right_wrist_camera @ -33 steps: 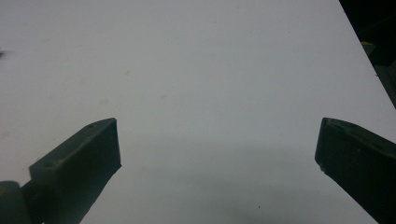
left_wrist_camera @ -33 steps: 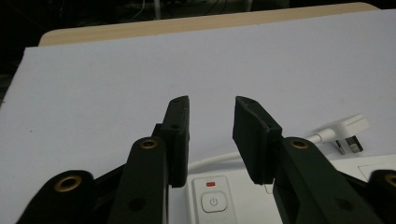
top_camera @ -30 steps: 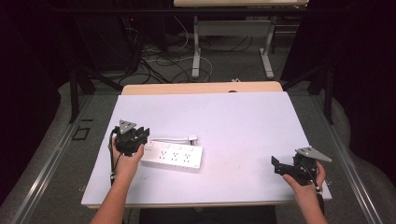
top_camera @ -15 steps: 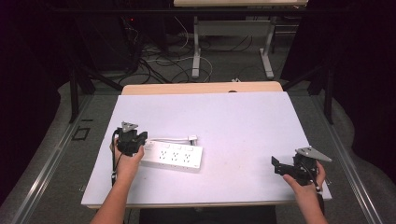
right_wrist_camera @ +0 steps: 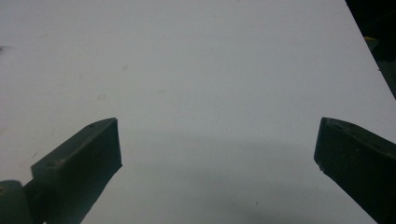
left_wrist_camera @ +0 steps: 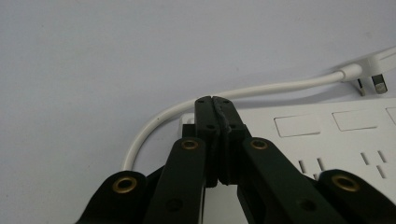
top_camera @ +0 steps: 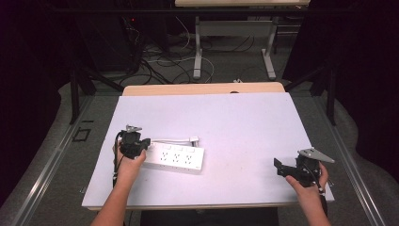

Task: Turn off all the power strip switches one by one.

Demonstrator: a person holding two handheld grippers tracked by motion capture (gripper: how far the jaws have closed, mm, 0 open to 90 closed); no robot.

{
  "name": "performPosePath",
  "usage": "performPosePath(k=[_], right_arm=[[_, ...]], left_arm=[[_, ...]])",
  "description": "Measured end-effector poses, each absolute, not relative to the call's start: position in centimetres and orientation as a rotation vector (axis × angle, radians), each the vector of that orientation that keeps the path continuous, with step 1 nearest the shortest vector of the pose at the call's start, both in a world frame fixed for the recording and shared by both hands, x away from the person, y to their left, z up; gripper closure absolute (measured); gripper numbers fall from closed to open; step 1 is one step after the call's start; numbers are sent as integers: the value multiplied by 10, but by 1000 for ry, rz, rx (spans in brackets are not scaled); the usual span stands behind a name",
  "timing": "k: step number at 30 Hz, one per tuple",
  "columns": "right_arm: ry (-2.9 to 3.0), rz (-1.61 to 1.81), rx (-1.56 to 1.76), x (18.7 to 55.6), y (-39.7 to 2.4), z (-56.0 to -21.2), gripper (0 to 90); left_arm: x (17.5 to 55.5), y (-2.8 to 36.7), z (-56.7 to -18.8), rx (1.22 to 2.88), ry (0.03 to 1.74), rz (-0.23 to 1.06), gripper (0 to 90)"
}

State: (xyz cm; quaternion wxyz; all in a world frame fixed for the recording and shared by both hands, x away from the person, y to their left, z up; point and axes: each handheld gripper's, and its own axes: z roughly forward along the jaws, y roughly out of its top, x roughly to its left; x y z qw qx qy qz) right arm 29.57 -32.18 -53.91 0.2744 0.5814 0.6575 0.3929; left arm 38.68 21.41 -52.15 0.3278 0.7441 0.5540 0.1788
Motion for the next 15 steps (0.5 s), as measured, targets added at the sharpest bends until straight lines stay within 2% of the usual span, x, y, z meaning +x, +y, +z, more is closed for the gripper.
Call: performPosePath(k=[4, 15], right_arm=[[1771, 1051, 1550, 296, -322, -540, 10], [1790, 1051, 1558, 296, -324, -540, 14]], left_arm=[[389, 211, -522, 1974, 1452, 434, 900], [392, 205, -526, 2033, 1459, 442, 900]])
